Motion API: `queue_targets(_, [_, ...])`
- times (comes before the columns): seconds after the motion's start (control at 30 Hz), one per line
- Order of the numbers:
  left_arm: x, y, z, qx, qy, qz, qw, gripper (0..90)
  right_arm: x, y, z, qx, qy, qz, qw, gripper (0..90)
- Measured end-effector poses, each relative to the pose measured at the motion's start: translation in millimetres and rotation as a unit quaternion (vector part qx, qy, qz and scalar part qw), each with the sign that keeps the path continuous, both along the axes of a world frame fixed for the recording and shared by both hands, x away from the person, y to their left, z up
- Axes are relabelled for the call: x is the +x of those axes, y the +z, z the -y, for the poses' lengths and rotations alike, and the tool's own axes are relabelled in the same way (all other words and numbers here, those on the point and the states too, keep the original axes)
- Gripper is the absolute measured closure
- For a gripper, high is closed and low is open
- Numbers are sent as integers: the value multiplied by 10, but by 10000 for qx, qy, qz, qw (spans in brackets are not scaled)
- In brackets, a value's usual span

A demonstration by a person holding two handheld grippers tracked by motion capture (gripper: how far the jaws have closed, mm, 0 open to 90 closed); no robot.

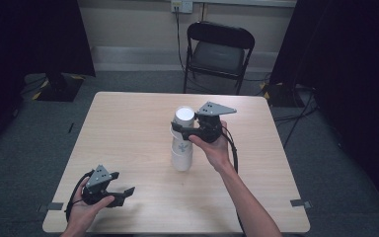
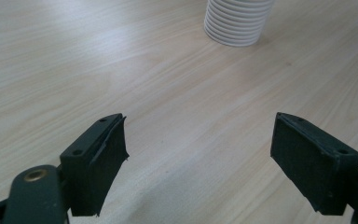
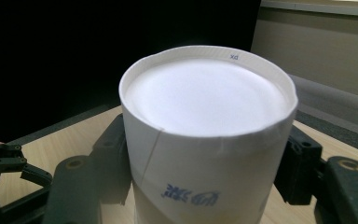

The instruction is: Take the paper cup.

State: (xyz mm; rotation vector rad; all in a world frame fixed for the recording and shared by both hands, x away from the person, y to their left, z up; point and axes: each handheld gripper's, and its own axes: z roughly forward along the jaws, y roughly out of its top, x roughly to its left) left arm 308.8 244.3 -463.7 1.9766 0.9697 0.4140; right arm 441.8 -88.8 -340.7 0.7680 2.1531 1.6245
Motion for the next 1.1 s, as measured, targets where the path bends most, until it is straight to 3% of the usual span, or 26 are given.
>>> queue_targets(0.53, [-2, -3, 17, 112, -60, 47, 9999, 188, -14, 173, 49, 219, -40, 44, 9997, 336])
queue_targets(0.77, [-13, 0, 27, 174, -41, 184, 9997, 195, -24, 213, 65, 237, -70, 62, 9997, 336])
queue_targets(0.87, [-17, -6, 38, 156, -66, 183, 9997, 212, -24, 241, 58, 170, -85, 66, 9998, 336])
queue_targets(1.1, [-13, -5, 45, 52, -74, 165, 9998, 212, -45, 318, 150, 266, -140, 105, 9995, 336])
